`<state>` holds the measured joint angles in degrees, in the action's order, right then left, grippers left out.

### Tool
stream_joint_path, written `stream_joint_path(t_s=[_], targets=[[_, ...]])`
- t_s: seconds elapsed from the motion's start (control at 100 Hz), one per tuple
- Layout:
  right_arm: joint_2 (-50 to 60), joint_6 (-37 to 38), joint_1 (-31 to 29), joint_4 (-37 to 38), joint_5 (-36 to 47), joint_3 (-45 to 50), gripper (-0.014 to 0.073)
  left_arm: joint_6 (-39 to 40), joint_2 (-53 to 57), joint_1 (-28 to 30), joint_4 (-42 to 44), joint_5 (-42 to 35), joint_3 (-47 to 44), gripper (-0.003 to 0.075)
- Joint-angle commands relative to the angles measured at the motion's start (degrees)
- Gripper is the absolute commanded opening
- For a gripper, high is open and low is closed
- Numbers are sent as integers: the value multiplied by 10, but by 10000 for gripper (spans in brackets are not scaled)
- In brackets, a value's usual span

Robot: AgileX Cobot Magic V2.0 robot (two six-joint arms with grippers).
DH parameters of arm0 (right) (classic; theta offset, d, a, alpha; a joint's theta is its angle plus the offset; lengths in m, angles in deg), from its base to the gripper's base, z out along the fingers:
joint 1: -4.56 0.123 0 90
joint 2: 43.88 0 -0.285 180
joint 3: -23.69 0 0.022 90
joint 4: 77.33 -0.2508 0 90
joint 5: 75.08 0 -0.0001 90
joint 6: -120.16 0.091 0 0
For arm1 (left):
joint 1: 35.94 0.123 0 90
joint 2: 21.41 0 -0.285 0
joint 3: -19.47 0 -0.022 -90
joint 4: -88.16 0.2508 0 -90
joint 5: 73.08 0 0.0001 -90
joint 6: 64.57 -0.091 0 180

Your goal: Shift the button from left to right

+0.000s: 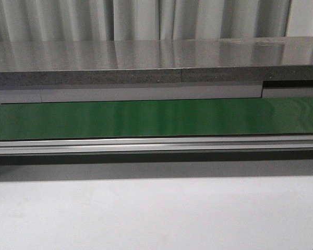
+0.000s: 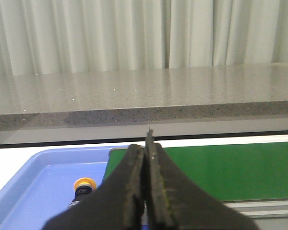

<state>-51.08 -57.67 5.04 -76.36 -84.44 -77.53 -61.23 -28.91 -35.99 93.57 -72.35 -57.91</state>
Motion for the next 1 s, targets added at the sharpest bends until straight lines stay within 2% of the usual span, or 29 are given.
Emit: stream_joint_path(t_s=[0.0,0.54,0.75,0.89,0.99], targets=[[13,-2,0,-1,47,-8,-68,4,16,-4,-1,-46,-19,-20],[13,-2,0,-1,47,-8,-68,4,16,-4,-8,-34,-4,-20],[13,-2,0,-1,47,-8,-68,4,-32,-4,-68,76,100,-20],[13,-2,0,-1,47,-8,-68,4,-113,-4,-68,150,196,-20],[13,-2,0,-1,47,-8,-68,4,-194,-4,-68,236,273,-20]])
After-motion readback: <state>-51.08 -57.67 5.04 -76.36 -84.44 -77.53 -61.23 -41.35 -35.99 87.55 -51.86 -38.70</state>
